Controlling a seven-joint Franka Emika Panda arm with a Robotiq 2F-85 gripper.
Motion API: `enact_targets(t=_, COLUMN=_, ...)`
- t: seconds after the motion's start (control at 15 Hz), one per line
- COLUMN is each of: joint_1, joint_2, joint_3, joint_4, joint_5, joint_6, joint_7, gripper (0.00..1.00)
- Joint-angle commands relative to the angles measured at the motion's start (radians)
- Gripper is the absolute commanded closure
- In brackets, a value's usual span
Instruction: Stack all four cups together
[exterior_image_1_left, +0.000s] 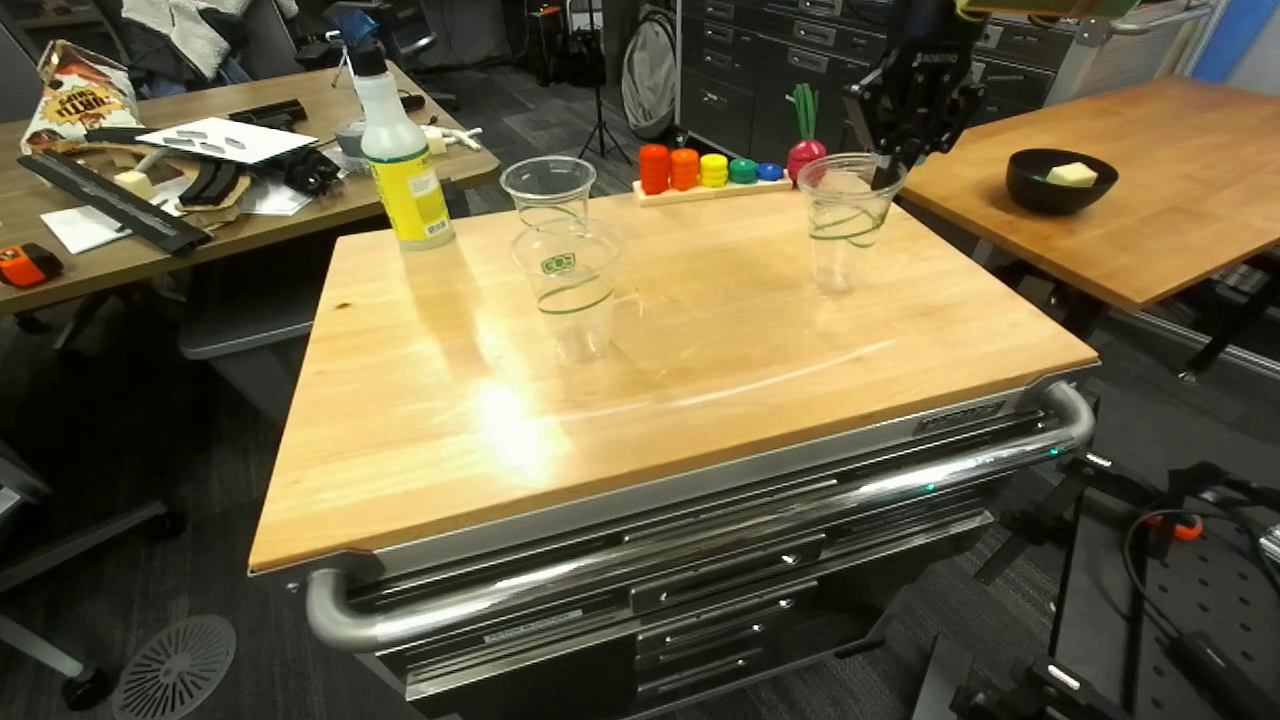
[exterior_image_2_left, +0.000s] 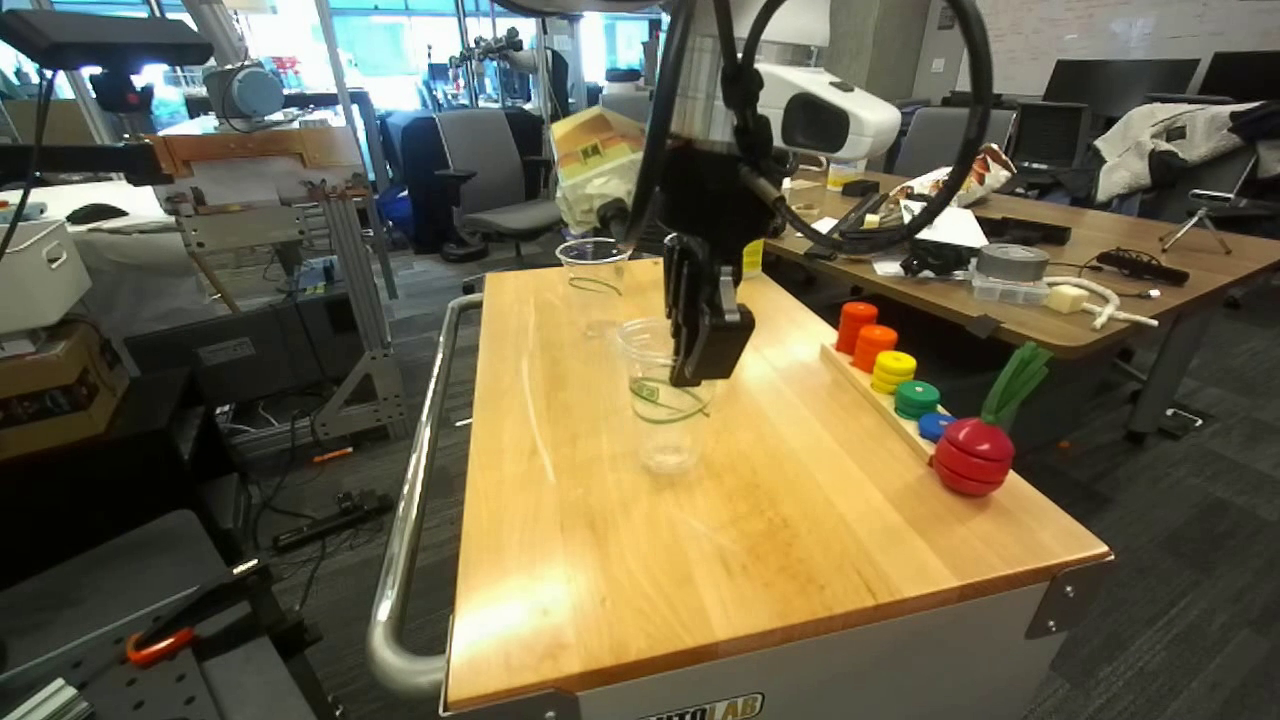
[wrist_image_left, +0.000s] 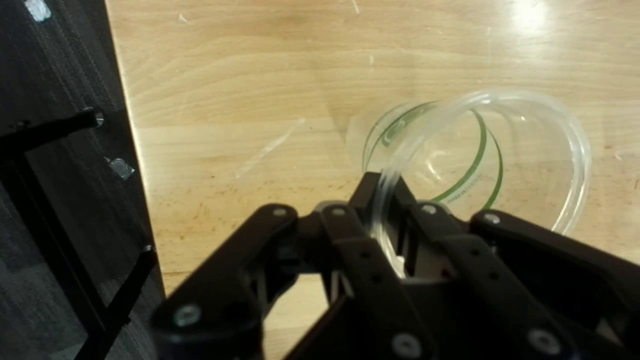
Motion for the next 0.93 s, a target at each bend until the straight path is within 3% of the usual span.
enact_targets(t=0.0, joint_1=0.008, joint_2=-0.01, joint_3=0.006, joint_4=0.043, joint_5=0.057, joint_6=-0.041, joint_7=0.011, gripper=0.98)
enact_targets(t=0.27, joint_1=0.04, joint_2=0.003, joint_3=0.04, joint_4=0.191, joint_5=0.061, joint_6=-0.159, joint_7=0.057, gripper=0.98)
enact_targets(t=0.47, joint_1=0.075, joint_2=0.048, joint_3=0.076, joint_4=0.371, joint_5=0.046, joint_6=-0.256, joint_7=0.084, gripper=0.98)
enact_targets(t=0.87, joint_1=0.141, joint_2=0.261, joint_3=0.125, joint_4=0.708, joint_5=-0.008, joint_6=-0.257, joint_7=0.084, gripper=0.98)
